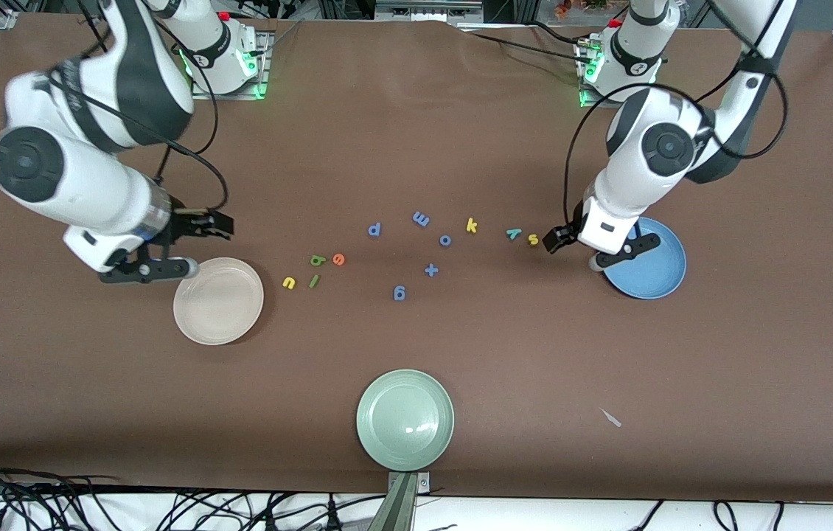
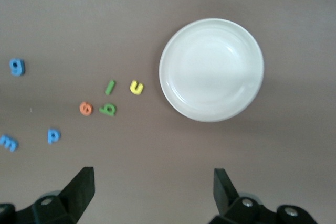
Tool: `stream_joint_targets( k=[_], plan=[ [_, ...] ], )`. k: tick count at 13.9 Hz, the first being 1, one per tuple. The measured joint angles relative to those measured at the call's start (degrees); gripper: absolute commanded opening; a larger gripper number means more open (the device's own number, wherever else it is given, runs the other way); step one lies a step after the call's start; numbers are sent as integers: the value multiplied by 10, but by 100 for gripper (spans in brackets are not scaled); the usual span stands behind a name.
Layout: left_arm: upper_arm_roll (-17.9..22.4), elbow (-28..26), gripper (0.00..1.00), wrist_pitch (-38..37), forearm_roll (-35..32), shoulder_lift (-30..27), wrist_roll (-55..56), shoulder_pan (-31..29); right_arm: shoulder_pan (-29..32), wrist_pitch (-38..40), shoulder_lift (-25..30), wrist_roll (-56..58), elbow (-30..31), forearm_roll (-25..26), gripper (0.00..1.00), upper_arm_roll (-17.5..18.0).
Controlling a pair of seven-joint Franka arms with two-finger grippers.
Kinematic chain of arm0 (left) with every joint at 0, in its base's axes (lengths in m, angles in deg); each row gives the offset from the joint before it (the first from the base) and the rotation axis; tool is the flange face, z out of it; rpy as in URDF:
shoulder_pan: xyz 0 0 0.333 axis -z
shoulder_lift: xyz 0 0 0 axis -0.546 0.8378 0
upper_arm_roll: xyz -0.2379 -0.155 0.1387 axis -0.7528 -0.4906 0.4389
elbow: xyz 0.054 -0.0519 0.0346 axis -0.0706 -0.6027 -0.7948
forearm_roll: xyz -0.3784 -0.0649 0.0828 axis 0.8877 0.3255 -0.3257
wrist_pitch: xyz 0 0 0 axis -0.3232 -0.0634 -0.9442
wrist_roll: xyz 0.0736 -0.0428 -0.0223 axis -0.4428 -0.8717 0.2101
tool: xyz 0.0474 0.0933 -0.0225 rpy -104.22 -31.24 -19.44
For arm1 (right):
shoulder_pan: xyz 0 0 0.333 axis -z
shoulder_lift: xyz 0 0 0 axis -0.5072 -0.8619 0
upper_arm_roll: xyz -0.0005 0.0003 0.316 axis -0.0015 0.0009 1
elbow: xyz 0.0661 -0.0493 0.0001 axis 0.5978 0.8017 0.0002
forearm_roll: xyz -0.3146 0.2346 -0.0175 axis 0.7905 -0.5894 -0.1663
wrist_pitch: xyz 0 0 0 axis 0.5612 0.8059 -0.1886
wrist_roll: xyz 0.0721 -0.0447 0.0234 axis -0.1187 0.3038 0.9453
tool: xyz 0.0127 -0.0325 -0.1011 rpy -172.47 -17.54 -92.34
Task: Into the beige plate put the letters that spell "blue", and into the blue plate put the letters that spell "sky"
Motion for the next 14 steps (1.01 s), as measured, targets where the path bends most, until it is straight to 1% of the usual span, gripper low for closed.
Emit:
stream_joint_targets(
  k=[3, 7, 9, 11, 12, 13, 14],
  plan=[
    [1, -1, 90, 47, 0, 34, 31, -1, -32, -75, -28, -56, 36, 0, 100, 0],
    [1, -2, 90, 69, -1, 52, 42, -1, -49, -161, -80, -112, 65, 0, 100, 0],
    [1, -3, 90, 75, -17, 70, 45, -1, -52, -210, -100, -146, 85, 0, 100, 0],
    [0, -8, 90, 77, -43, 84, 48, 0, -54, -225, -116, -169, 97, 0, 100, 0],
    [0, -12, 88, 78, -47, 89, 48, 3, -55, -230, -123, -175, 99, 0, 100, 0],
    [-1, -18, 84, 79, -48, 91, 51, 9, -55, -238, -129, -183, 104, 0, 100, 0],
    [-1, -22, 74, 80, -48, 91, 62, 20, -55, -251, -133, -191, 111, 0, 100, 0]
  ],
)
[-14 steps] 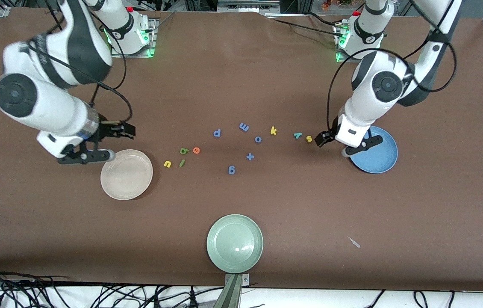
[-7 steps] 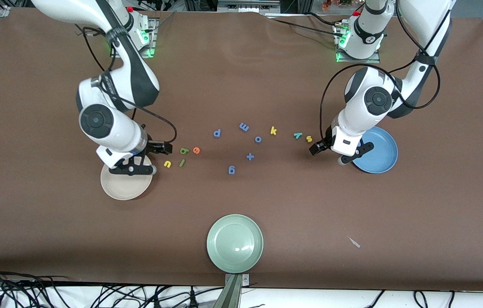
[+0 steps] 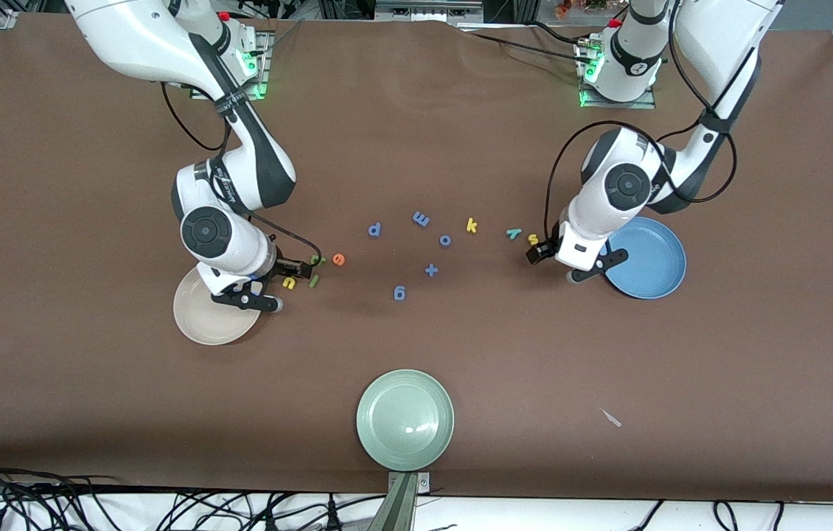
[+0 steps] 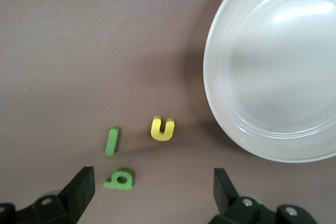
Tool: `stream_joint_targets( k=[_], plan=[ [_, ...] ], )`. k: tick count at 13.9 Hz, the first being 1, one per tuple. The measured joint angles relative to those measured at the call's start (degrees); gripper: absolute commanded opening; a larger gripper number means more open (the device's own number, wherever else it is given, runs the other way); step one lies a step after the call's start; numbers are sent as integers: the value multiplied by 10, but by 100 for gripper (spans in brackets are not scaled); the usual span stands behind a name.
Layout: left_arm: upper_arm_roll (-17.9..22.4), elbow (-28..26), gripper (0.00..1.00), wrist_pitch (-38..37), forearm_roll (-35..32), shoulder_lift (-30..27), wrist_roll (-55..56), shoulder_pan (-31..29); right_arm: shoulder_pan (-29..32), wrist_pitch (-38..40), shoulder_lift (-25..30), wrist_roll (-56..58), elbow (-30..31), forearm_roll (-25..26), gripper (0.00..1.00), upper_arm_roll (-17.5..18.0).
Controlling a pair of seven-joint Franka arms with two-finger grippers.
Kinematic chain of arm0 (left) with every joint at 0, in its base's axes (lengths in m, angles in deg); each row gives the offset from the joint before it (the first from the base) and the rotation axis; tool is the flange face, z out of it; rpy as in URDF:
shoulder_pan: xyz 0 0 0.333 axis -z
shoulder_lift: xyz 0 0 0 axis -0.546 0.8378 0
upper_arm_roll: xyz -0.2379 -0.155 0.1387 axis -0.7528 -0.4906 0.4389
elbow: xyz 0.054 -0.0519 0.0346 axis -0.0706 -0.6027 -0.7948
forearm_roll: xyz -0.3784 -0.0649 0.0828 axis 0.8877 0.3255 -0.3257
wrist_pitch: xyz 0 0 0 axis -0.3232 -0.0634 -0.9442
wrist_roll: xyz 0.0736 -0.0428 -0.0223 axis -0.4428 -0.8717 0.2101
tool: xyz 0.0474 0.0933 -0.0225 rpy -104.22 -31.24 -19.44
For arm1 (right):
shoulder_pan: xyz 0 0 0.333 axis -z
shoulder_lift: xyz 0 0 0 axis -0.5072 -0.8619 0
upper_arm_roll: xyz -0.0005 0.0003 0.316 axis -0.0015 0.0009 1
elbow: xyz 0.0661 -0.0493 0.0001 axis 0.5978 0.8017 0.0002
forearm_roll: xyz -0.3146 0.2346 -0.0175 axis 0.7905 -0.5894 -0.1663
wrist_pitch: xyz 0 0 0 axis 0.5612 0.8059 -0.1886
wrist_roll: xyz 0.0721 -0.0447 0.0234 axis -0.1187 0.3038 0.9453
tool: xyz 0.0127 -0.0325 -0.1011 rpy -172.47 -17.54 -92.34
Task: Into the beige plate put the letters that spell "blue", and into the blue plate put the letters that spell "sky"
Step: 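Grasp the yellow u with the right gripper while the left gripper grasps the s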
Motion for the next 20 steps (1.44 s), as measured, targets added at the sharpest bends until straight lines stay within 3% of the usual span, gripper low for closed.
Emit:
stream_joint_targets(
  k=[1, 3, 10, 13, 15, 20],
  plan=[
    [0, -2, 67, 1, -2, 0, 15, 15, 0, -17, -3, -4, 9, 0, 100, 0],
    [-1, -3, 63, 2, -12, 0, 36, 40, 0, -38, -7, -7, 24, 0, 99, -2],
    [4, -18, 63, -9, -52, 0, 47, 39, 2, -79, -28, -10, 34, 0, 98, -5],
    [3, -27, 63, -9, -70, 0, 62, 39, 2, -106, -37, -10, 45, 0, 92, -5],
    [3, -28, 61, -9, -72, 1, 62, 39, 2, -116, -40, -10, 52, 0, 78, -5],
    [5, -28, 60, 8, -90, 18, 62, 34, 2, -120, -39, -10, 53, 0, 32, -5]
  ],
)
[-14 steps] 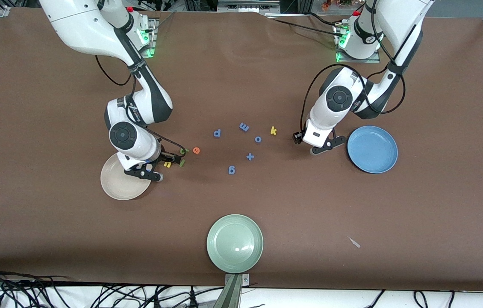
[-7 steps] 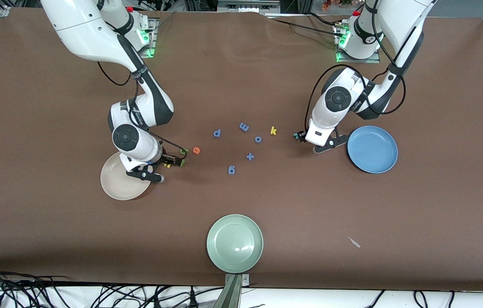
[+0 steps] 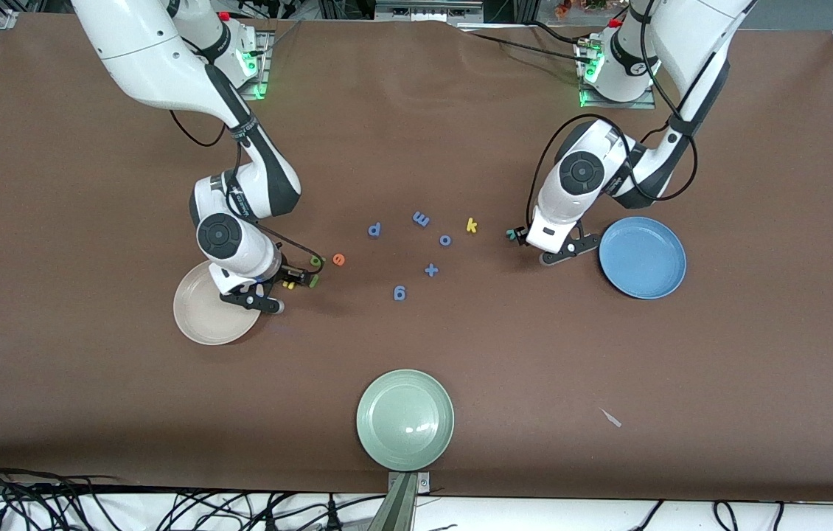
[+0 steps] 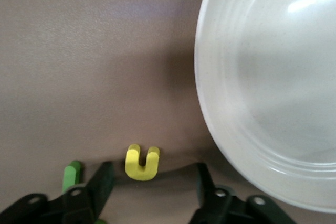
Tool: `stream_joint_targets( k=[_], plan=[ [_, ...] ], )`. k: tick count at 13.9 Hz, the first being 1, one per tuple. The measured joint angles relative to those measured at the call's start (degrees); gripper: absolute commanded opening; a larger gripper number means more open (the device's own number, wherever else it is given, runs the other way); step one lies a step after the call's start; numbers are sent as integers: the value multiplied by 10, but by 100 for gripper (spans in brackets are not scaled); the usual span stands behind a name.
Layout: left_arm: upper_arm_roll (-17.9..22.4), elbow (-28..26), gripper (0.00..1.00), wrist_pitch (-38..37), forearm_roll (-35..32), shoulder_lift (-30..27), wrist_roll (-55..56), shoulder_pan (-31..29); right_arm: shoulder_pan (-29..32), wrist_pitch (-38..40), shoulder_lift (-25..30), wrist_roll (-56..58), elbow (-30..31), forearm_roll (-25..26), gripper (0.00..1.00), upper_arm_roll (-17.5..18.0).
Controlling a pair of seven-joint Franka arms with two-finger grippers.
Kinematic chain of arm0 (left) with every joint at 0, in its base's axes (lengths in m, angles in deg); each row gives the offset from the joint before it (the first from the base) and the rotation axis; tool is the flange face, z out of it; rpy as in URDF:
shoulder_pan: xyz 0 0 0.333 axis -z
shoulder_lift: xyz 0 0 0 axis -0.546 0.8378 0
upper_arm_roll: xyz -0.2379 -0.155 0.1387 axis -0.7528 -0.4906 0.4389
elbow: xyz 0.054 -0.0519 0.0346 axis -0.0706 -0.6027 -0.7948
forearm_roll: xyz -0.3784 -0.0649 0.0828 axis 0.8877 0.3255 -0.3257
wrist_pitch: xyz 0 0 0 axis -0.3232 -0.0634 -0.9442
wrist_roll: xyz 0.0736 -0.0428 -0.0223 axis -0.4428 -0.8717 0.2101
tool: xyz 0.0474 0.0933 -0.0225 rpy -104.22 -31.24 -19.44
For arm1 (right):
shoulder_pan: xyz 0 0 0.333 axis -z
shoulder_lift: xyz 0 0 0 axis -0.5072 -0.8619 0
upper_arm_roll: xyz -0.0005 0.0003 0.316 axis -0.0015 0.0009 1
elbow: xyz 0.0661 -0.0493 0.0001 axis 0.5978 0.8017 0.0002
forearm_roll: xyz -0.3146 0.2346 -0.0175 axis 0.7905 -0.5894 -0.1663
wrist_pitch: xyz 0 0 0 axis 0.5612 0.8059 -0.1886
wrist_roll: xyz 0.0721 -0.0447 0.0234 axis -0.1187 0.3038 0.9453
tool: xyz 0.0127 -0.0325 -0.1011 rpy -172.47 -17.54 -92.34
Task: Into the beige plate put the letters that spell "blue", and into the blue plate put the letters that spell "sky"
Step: 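Grasp the yellow u with the right gripper while the left gripper grasps the s, then drop the u on the cream plate while the left gripper drops s on blue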
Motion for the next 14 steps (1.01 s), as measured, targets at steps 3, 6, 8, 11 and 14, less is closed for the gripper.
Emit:
stream_joint_targets(
  k=[3, 6, 8, 11, 14],
  plan=[
    [1, 0, 59, 21, -1, 15, 0, -1, 0, 0, 4, 0, 0, 0, 19, 0],
    [1, 0, 48, 27, -14, 25, 0, -1, 0, 1, 4, 0, 0, 0, 13, 0],
    [1, 0, 26, 29, -20, 26, 0, -1, 0, 1, 4, 0, 0, 0, 13, 0],
    [-1, 1, 0, 32, -20, 25, 1, -1, 0, 0, 4, 0, -2, 0, 13, -2],
    [0, 1, 0, 31, -20, 24, 2, -1, 0, 29, 7, 0, -19, 0, 13, -2]
  ],
)
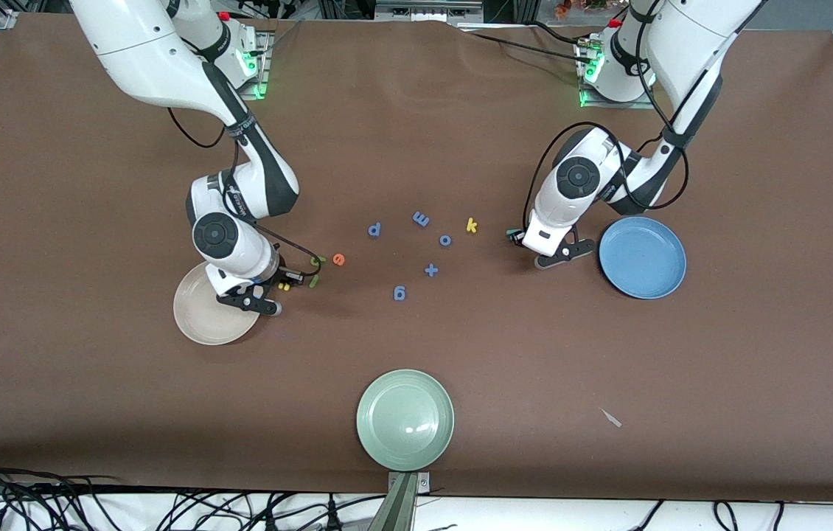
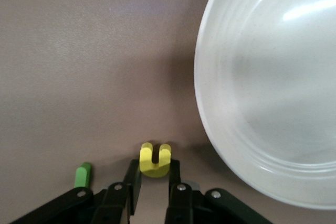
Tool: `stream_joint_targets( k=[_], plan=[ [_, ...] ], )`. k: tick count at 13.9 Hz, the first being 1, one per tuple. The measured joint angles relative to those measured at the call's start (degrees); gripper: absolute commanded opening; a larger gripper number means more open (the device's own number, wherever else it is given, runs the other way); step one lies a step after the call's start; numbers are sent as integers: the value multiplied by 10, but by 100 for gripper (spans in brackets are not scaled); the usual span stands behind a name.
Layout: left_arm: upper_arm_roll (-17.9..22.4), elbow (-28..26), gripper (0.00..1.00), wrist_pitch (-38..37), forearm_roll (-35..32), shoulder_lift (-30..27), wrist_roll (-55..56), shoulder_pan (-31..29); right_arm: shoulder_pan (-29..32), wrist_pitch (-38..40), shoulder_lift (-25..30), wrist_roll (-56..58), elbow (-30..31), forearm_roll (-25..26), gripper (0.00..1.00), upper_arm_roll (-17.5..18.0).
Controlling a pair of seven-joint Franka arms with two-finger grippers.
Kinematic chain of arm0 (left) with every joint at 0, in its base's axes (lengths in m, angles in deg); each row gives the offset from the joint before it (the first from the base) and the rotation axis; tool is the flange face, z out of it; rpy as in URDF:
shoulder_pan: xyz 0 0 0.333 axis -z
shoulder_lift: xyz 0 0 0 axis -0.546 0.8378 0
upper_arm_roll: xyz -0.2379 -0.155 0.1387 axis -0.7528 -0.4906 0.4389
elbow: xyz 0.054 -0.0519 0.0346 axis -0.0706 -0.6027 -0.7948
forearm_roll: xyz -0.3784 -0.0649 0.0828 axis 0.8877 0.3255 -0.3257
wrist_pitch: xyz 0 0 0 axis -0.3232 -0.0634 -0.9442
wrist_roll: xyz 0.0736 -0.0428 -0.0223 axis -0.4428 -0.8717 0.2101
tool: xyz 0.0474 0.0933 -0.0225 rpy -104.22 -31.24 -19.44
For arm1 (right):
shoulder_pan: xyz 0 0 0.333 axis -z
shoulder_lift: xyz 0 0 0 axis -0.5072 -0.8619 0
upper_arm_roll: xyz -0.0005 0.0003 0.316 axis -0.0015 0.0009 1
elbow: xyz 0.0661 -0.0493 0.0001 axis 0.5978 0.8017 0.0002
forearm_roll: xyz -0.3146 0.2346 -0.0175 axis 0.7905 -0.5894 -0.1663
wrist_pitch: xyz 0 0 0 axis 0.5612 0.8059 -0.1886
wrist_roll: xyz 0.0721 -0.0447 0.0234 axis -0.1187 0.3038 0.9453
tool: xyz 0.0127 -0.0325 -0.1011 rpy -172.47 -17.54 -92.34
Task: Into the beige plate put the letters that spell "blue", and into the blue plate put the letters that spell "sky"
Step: 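Drop the u on the cream plate while the left gripper drops s on blue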
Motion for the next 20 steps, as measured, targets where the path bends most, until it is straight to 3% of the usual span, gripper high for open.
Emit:
stream_joint_targets(
  k=[4, 7, 8, 9, 10, 12, 13, 14, 17, 18, 20],
  plan=[
    [0, 10, 0, -58, -3, -40, -1, -30, 5, 94, 14, 15, -61, 0, 13, -3],
    [0, 10, 0, -84, -4, -86, -53, -80, 40, 129, 18, 90, -84, 2, 15, -7],
    [1, 10, 0, -92, -4, -94, -87, -105, 56, 135, 17, 122, -84, 2, 26, -11],
    [1, 9, 1, -98, -4, -97, -123, -129, 71, 137, 15, 155, -82, 2, 52, -18],
    [2, 8, 1, -100, -4, -97, -151, -149, 85, 138, 13, 179, -80, 2, 61, -21],
    [3, 4, 2, -100, -4, -92, -191, -181, 100, 138, 10, 194, -77, 1, 62, -22],
    [3, 2, 13, -99, -4, -89, -209, -193, 99, 138, 11, 189, -77, 0, 63, -19],
    [3, 1, 36, -98, -4, -86, -224, -204, 97, 138, 12, 174, -78, 0, 63, -11],
    [3, 0, 88, -93, -4, -70, -241, -229, 83, 138, 13, 97, -88, 0, 64, 26],
    [2, 0, 99, -91, -4, -64, -241, -231, 74, 138, 13, 76, -92, 0, 64, 32],
    [-11, 0, 99, -90, -4, -61, -233, -232, 59, 138, 13, 41, -96, 0, 64, 35]
  ],
)
